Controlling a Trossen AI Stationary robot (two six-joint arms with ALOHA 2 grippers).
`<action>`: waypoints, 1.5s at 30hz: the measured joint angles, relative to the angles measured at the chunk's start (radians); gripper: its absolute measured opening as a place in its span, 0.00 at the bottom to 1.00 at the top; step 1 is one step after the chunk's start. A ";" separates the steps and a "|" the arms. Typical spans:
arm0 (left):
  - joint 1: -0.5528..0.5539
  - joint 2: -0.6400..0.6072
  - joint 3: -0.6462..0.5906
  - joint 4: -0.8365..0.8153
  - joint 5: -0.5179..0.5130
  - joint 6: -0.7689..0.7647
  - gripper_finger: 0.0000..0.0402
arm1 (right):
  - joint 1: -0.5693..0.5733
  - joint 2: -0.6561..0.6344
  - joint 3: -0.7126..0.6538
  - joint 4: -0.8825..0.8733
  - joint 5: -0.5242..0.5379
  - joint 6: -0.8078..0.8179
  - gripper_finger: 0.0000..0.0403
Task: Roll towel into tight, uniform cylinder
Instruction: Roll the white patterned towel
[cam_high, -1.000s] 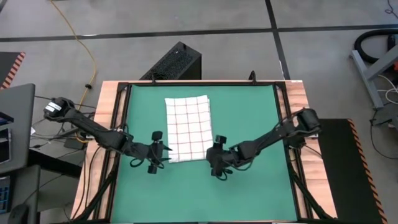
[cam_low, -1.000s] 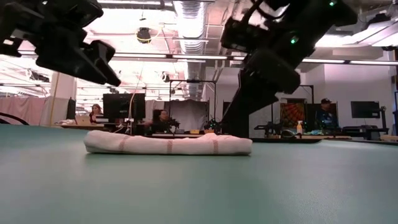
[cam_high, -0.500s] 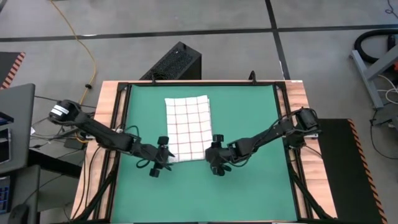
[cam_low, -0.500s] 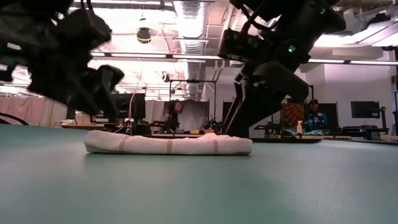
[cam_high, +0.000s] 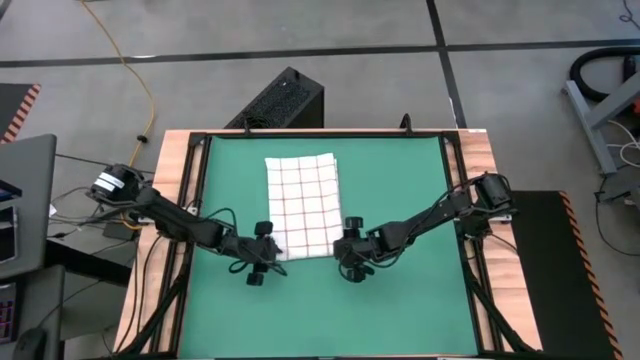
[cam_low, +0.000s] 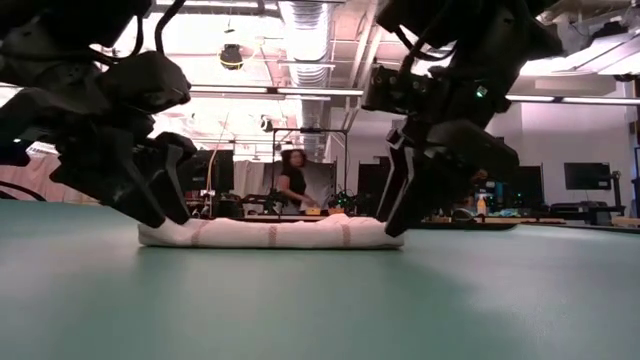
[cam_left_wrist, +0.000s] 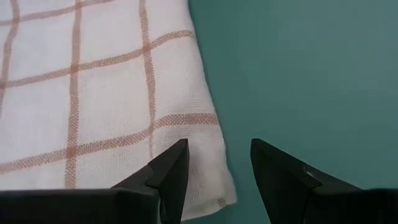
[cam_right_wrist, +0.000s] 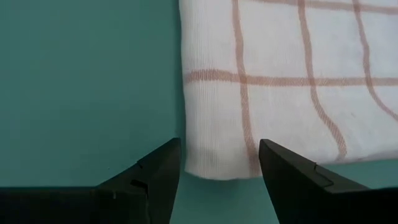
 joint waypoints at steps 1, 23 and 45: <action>0.000 -0.003 0.005 -0.009 0.006 -0.021 0.41 | 0.000 0.000 -0.003 0.000 -0.001 0.000 0.59; 0.000 -0.064 0.050 -0.154 -0.055 -0.081 0.41 | 0.005 0.000 -0.007 0.018 0.001 0.000 0.59; 0.064 0.001 0.049 -0.165 0.047 -0.023 0.40 | 0.002 0.000 -0.011 0.025 -0.003 -0.001 0.58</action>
